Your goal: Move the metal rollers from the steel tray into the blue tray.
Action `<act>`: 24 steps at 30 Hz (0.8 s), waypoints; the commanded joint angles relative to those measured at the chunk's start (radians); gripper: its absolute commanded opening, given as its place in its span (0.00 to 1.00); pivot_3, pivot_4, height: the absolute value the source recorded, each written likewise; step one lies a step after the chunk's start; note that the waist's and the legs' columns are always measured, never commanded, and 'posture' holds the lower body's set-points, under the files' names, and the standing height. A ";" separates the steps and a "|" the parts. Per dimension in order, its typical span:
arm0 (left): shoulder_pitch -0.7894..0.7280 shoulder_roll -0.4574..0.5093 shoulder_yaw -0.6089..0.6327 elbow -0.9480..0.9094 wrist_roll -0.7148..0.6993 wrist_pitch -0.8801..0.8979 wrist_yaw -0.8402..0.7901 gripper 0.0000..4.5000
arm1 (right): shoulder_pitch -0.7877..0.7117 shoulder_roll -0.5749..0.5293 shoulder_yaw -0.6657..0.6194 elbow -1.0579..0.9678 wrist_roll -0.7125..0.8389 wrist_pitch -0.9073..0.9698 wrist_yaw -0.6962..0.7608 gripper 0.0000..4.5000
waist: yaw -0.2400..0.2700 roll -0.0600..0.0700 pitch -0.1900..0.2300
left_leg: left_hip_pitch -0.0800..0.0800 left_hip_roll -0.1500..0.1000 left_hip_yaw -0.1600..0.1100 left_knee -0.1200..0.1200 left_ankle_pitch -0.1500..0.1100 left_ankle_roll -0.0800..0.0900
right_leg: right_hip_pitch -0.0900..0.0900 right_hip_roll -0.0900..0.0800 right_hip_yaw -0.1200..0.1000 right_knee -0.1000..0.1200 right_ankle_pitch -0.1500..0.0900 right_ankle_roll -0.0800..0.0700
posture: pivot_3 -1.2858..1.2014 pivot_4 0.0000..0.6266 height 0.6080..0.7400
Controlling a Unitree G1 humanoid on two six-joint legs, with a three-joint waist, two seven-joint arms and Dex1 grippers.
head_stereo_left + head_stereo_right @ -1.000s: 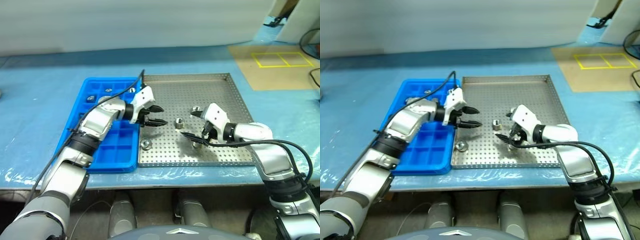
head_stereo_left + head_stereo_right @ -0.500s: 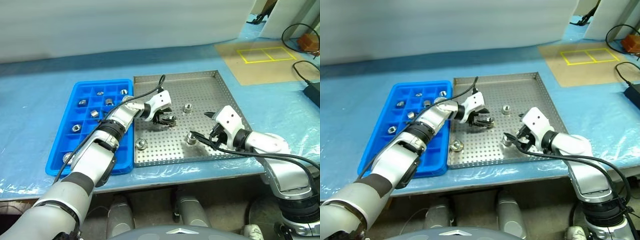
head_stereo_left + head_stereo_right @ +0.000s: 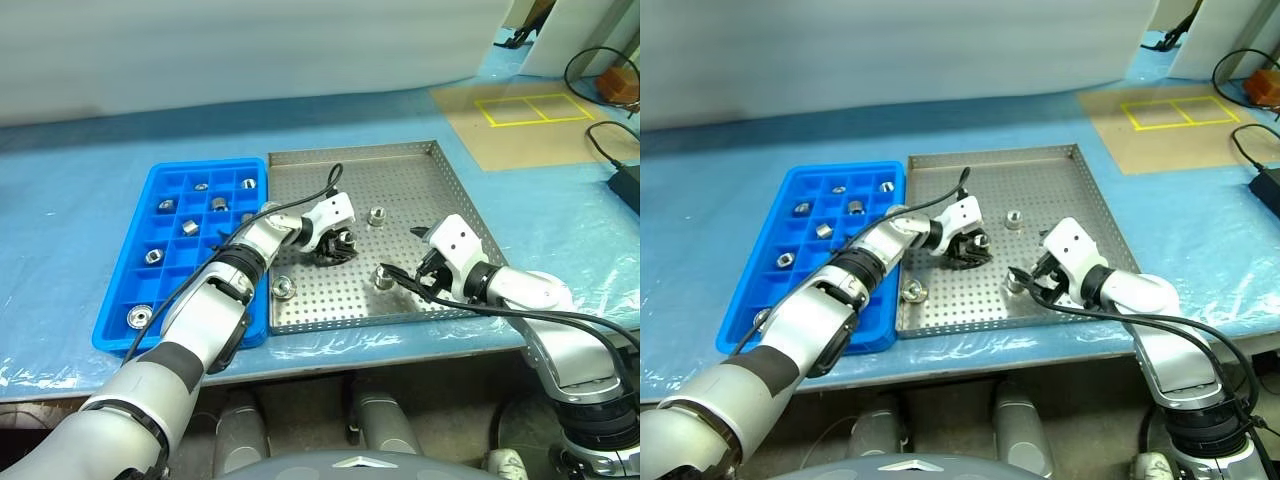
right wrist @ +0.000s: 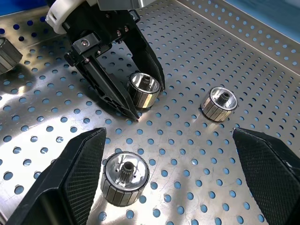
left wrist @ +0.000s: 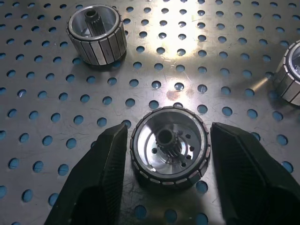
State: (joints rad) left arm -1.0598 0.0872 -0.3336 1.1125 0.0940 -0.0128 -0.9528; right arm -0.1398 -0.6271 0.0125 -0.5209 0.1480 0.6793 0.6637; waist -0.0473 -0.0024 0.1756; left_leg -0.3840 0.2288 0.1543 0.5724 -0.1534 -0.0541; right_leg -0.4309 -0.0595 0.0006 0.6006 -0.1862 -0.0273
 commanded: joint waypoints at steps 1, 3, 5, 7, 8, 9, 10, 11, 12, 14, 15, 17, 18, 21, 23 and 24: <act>0.008 0.011 0.024 -0.013 0.005 -0.015 -0.014 0.47 | -0.014 -0.016 0.001 -0.020 -0.003 -0.027 -0.005 1.00 | 0.000 0.000 0.000 | 0.000 0.000 0.000 0.000 0.000 0.000 | 0.000 0.000 0.000 0.000 0.000 0.000 | 0.30 0.24 1.00; 0.006 0.009 0.035 -0.013 0.006 -0.008 0.005 0.40 | -0.014 -0.021 0.009 -0.016 -0.006 -0.033 -0.002 1.00 | 0.000 0.000 0.000 | 0.000 0.000 0.000 0.000 0.000 0.000 | 0.000 0.000 0.000 0.000 0.000 0.000 | 0.30 0.24 1.00; 0.008 0.008 0.049 -0.020 -0.006 -0.010 -0.011 0.40 | -0.016 -0.023 0.014 -0.013 -0.004 -0.037 -0.001 1.00 | 0.000 0.000 0.000 | 0.000 0.000 0.000 0.000 0.000 0.000 | 0.000 0.000 0.000 -0.001 0.000 0.000 | 0.30 0.24 1.00; 0.022 0.013 0.058 -0.052 -0.027 -0.029 -0.067 0.40 | -0.019 -0.028 0.019 -0.007 0.001 -0.041 0.009 1.00 | 0.000 0.000 0.000 | 0.000 0.000 0.000 -0.001 0.000 0.000 | 0.000 0.000 0.000 -0.001 0.000 0.000 | 0.31 0.24 1.00; 0.023 0.015 0.062 -0.064 -0.028 -0.027 -0.063 0.40 | -0.022 -0.030 0.023 -0.005 0.002 -0.045 0.014 1.00 | 0.000 0.000 0.000 | 0.000 0.000 0.000 -0.001 0.000 0.000 | 0.000 0.000 0.000 -0.001 0.000 0.000 | 0.31 0.24 1.00; 0.024 0.017 0.067 -0.076 -0.028 -0.022 -0.060 0.40 | -0.027 -0.031 0.025 -0.001 0.003 -0.046 0.017 1.00 | 0.001 0.000 0.000 | -0.001 0.000 0.000 -0.001 0.000 0.000 | 0.000 0.000 0.000 -0.002 0.000 0.000 | 0.31 0.24 1.00; 0.030 0.021 0.073 -0.098 -0.036 -0.023 -0.076 0.40 | -0.034 -0.033 0.028 0.003 0.005 -0.050 0.022 1.00 | 0.002 0.000 0.000 | -0.001 0.000 0.000 -0.002 -0.001 0.001 | 0.000 0.000 0.000 -0.002 0.000 0.000 | 0.31 0.24 1.00; 0.039 0.027 0.082 -0.127 -0.049 -0.025 -0.100 0.40 | -0.042 -0.034 0.030 0.007 0.007 -0.053 0.027 1.00 | 0.002 0.000 0.000 | -0.002 0.000 0.000 -0.002 -0.001 0.001 | 0.000 0.000 0.000 -0.003 0.000 0.000 | 0.32 0.24 1.00; 0.046 0.031 0.091 -0.157 -0.063 -0.018 -0.122 0.40 | -0.051 -0.033 0.032 0.011 0.009 -0.053 0.030 1.00 | 0.002 0.000 0.000 | -0.002 0.000 0.000 -0.002 -0.001 0.002 | 0.000 0.000 0.000 -0.004 0.000 0.000 | 0.32 0.24 1.00; 0.061 0.054 0.104 -0.243 -0.075 -0.004 -0.123 0.40 | -0.090 -0.024 0.041 0.016 0.024 -0.046 0.042 1.00 | 0.002 0.000 0.000 | -0.002 0.000 0.000 -0.004 -0.001 0.002 | 0.000 0.000 0.000 -0.005 0.003 -0.005 | 0.33 0.24 1.00; 0.076 0.073 0.102 -0.296 -0.074 -0.007 -0.129 0.40 | -0.109 -0.020 0.048 0.020 0.031 -0.046 0.050 1.00 | 0.003 0.000 0.000 | -0.002 0.000 0.000 -0.004 -0.001 0.002 | -0.001 -0.001 0.000 -0.006 0.004 -0.006 | 0.34 0.24 1.00; 0.115 0.122 0.114 -0.436 -0.107 0.037 -0.177 0.40 | -0.149 -0.012 0.071 0.050 0.036 -0.059 0.068 1.00 | 0.002 0.000 0.000 | -0.002 0.000 0.000 -0.006 -0.001 0.002 | -0.001 -0.001 0.000 -0.006 0.004 -0.007 | 0.35 0.24 1.00; 0.136 0.149 0.124 -0.504 -0.129 0.070 -0.201 0.40 | -0.168 -0.008 0.085 0.072 0.032 -0.069 0.076 1.00 | 0.003 0.000 0.000 | -0.001 0.001 0.000 -0.007 -0.001 0.001 | -0.001 -0.001 0.000 -0.007 0.005 -0.008 | 0.36 0.24 1.00; 0.188 0.226 0.151 -0.654 -0.172 0.149 -0.229 0.40 | -0.226 0.006 0.130 0.144 0.023 -0.112 0.107 1.00 | 0.008 0.001 0.000 | 0.000 0.003 0.000 -0.011 0.000 -0.001 | -0.001 0.000 -0.002 -0.007 0.005 -0.008 | 0.38 0.24 1.00; 0.219 0.283 0.176 -0.722 -0.186 0.195 -0.216 0.40 | -0.279 0.025 0.163 0.199 0.021 -0.147 0.134 1.00 | 0.012 0.001 0.000 | 0.000 0.003 0.001 -0.012 0.001 -0.002 | -0.001 0.001 -0.002 -0.007 0.005 -0.008 | 0.41 0.24 1.00; 0.236 0.310 0.191 -0.752 -0.193 0.211 -0.210 0.40 | -0.307 0.037 0.180 0.228 0.020 -0.166 0.147 1.00 | 0.014 0.001 0.000 | 0.000 0.003 0.001 -0.012 0.001 -0.002 | -0.001 0.001 -0.003 -0.007 0.005 -0.008 | 0.42 0.24 1.00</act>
State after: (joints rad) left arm -0.8346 0.3667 -0.1884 0.4437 -0.0671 0.1691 -1.1687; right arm -0.3998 -0.6061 0.1763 -0.3072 0.1672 0.5638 0.7872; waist -0.0338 -0.0014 0.1759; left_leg -0.3840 0.2324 0.1553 0.5607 -0.1528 -0.0559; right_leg -0.4326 -0.0590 -0.0021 0.5936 -0.1813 -0.0355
